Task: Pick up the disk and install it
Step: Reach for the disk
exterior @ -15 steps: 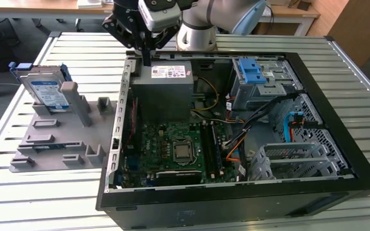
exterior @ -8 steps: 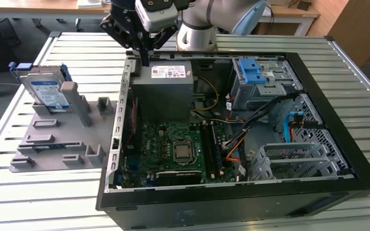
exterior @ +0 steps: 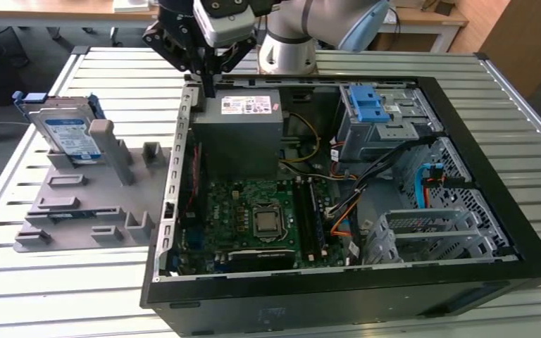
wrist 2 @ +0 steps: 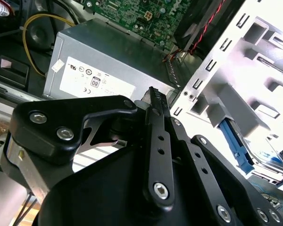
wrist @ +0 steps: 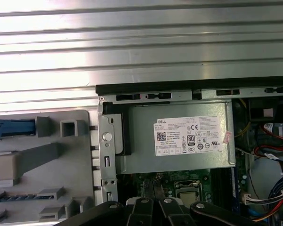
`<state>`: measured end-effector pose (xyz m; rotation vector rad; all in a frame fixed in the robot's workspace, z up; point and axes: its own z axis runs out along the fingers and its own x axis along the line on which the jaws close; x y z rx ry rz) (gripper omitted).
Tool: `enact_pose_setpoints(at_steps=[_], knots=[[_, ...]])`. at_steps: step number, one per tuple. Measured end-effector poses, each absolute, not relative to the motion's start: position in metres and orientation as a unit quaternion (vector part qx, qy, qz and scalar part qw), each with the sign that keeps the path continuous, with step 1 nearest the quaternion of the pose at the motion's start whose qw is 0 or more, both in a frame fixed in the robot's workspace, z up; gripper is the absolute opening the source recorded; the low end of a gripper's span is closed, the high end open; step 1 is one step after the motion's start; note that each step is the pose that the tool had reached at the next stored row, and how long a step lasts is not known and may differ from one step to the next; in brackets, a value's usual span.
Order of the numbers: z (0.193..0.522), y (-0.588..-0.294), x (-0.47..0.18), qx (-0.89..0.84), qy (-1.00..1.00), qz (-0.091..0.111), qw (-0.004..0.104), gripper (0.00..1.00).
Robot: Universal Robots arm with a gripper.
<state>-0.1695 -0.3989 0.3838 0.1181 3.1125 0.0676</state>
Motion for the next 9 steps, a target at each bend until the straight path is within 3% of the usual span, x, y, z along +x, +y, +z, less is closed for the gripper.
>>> enact_pose_setpoints(at_steps=[9], knots=[[0.3833,-0.3989,-0.1720,0.038,0.999,0.022,0.013,0.11]])
